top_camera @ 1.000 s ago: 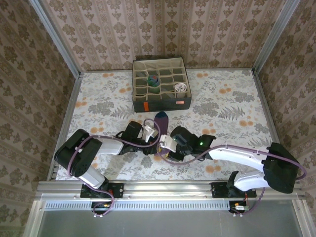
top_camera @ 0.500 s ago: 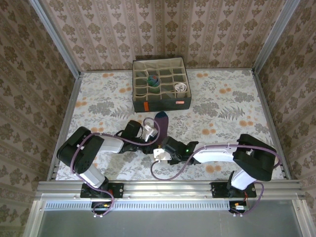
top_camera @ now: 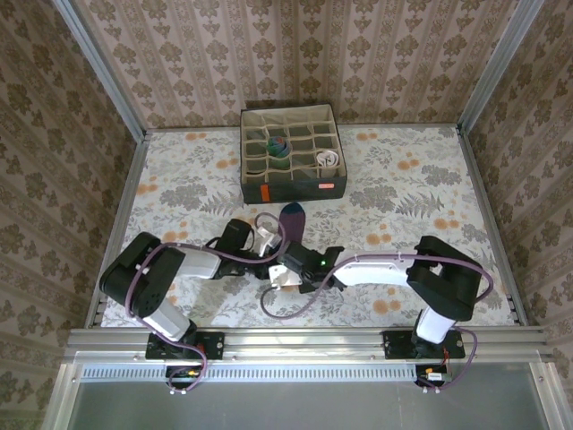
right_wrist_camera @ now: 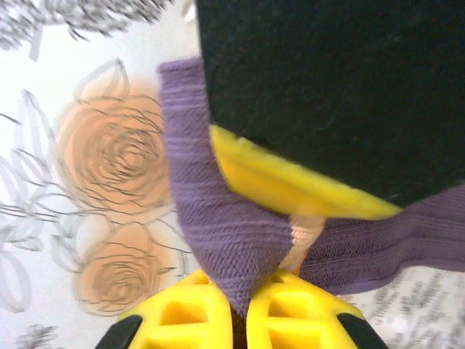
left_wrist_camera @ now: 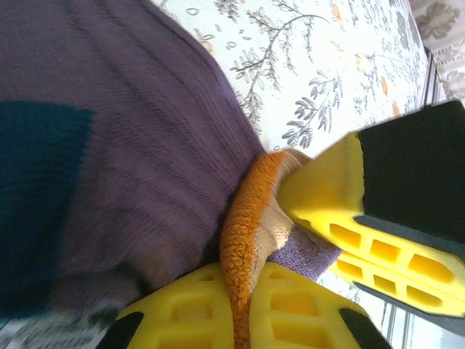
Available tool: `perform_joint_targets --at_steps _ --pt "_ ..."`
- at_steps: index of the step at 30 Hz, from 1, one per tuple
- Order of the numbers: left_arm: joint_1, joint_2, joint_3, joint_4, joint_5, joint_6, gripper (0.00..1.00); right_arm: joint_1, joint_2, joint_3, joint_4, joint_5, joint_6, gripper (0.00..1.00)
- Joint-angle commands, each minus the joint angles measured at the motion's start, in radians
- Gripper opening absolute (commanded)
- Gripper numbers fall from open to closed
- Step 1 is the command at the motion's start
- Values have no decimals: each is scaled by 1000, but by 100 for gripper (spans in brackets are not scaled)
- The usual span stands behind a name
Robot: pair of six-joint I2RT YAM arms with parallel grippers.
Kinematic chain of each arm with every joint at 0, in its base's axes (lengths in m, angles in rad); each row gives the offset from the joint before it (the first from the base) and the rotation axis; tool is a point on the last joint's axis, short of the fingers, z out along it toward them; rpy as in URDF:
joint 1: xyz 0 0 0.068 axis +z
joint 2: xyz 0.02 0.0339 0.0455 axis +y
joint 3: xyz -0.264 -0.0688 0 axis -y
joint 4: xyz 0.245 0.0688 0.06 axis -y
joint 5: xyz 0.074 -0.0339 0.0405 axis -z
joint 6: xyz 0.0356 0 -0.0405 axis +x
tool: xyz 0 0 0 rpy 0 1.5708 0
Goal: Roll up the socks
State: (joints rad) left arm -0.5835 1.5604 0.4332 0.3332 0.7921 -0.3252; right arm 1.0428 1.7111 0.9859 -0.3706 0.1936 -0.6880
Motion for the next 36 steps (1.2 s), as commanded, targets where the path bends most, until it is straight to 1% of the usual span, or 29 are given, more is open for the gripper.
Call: perform_joint_targets --at_steps 1,3,6,10,14,18,22,24,26,28,30,33,36 --pt "27 -51 -25 -74 -69 -39 15 -25 67 107 -289 -213 141 0" --pt "52 -92 -22 -80 -79 -54 27 -52 134 178 -388 -345 200 0" --pt "96 -179 -22 -101 -110 -69 31 -64 213 221 -451 -478 234 0" --pt "160 -347 -37 -145 -218 -56 31 -120 267 249 -489 -647 258 0" --pt "178 -540 -75 -207 -306 73 28 -204 303 291 -542 -796 249 0" --pt "176 -686 -149 -177 -298 176 23 -257 376 353 -633 -894 224 0" --pt "160 -797 -216 -140 -271 242 22 -302 433 399 -694 -975 214 0" --pt "133 -869 -253 -130 -286 288 22 -322 456 424 -721 -1007 214 0" --pt "55 -935 -271 -138 -308 351 22 -338 478 445 -747 -1022 214 0" --pt "-26 -983 -278 -156 -358 417 23 -347 501 469 -775 -1025 213 0" --pt "-113 -994 -275 -178 -408 487 23 -355 518 487 -797 -1020 211 0" --pt "-246 -946 -255 -203 -500 591 26 -364 528 496 -810 -1020 207 0" --pt "-327 -826 -217 -190 -532 663 28 -369 527 495 -813 -1014 203 0"
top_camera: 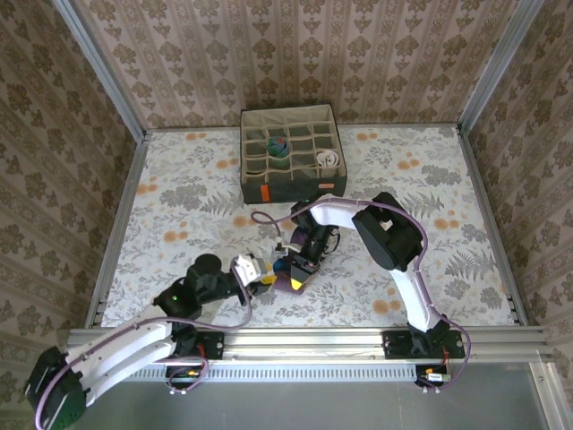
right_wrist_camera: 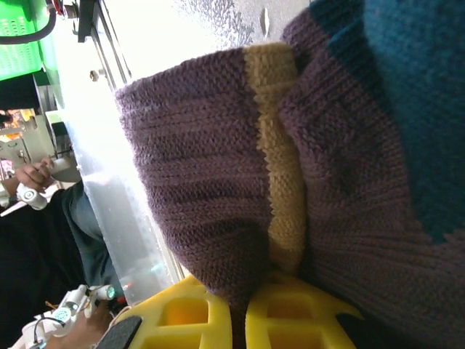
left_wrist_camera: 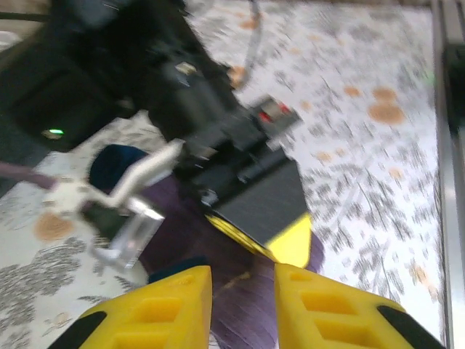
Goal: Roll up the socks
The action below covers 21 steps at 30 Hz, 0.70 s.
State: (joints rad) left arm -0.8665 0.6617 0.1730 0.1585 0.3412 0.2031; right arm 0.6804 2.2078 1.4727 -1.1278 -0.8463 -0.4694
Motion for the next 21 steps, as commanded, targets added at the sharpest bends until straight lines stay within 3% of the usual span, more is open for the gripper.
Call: perform_joint_targets --at_steps 1,11,21 --pt "-60 127 61 -13 -81 155 29 -8 30 9 -59 33 -17 0" --pt "-103 488 193 13 -46 300 39 -10 20 -9 -54 66 -31 0" --pt "-103 602 198 35 11 279 38 -19 1 -28 -38 72 -38 0"
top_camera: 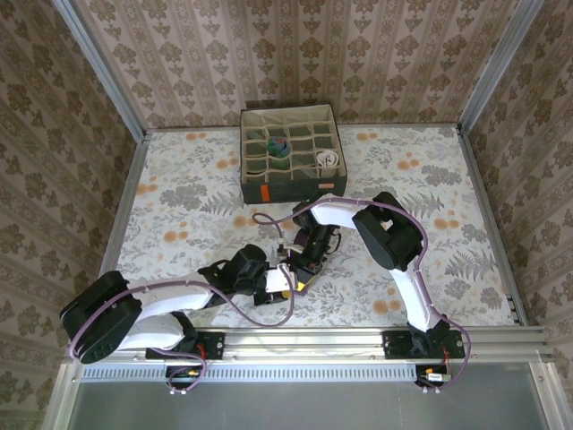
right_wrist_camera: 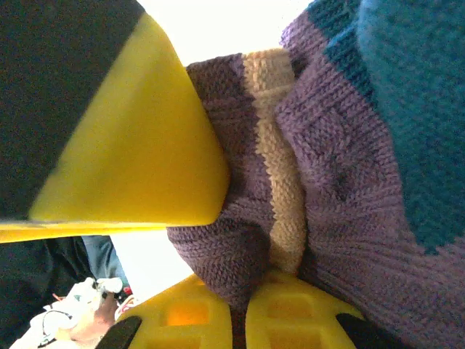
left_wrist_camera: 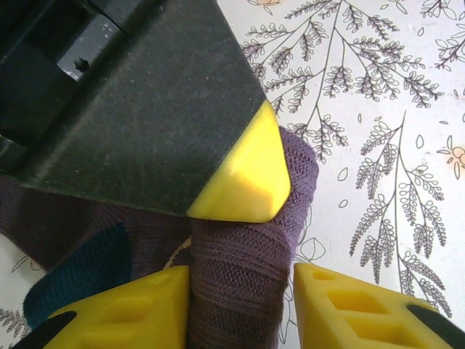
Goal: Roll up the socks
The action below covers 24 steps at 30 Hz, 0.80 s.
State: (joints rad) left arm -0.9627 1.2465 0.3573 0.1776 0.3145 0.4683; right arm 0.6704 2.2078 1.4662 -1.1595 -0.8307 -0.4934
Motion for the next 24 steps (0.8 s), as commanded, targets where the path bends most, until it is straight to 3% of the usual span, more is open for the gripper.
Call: perform_joint_targets --at_steps 1,5,8,12,15,21,24 --pt "-6 26 15 19 38 6 36 -11 -1 -25 -4 56 -14 0" --pt "-3 72 56 -23 50 -18 14 -18 -39 -58 42 63 4 3" --pt "0 120 114 -82 50 -57 1 -31 -94 -108 108 74 30 13" --pt "11 195 171 -146 99 -98 0 -62 -194 -185 221 101 80 36" --pt "58 257 219 -198 182 -152 0 -82 -303 -269 365 192 179 48" --pt "125 358 318 -291 288 -230 0 -112 -557 -480 706 335 414 50" --pt "145 395 362 -335 322 -272 0 -124 -628 -573 824 336 511 49"
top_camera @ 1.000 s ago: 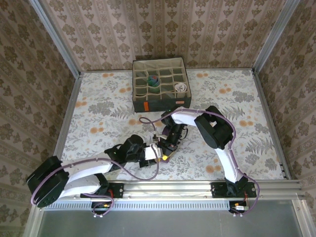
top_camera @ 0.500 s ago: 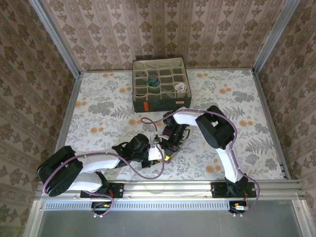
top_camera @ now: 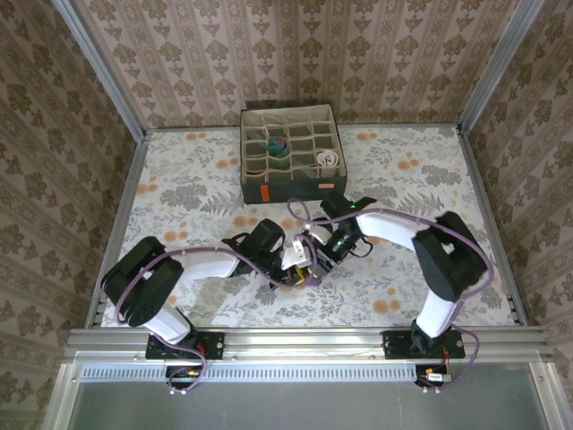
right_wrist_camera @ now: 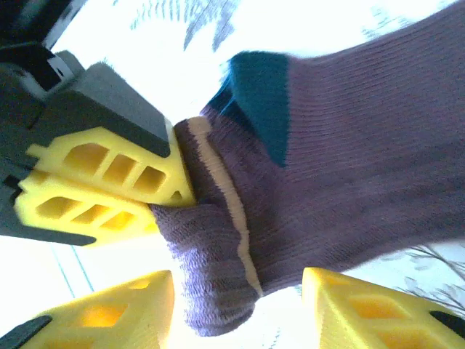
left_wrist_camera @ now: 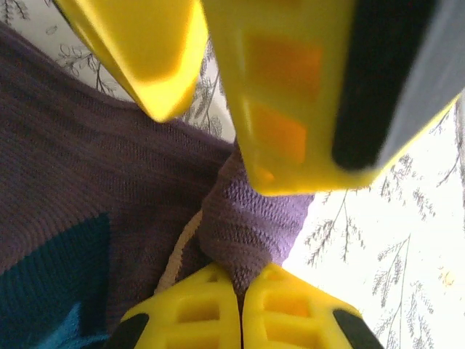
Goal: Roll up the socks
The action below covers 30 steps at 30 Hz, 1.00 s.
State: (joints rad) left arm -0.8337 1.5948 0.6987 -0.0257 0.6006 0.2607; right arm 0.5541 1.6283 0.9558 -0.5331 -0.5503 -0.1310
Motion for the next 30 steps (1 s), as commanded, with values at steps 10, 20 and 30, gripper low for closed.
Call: perform_joint_targets --at_steps 10,20,30 --pt "103 162 142 -254 206 -178 0 24 -101 -238 428 -32 295 51" --pt "142 230 193 -262 254 -213 0 41 -85 -251 412 -21 314 50" --pt "133 76 74 -83 148 -198 7 41 20 -192 244 111 360 0"
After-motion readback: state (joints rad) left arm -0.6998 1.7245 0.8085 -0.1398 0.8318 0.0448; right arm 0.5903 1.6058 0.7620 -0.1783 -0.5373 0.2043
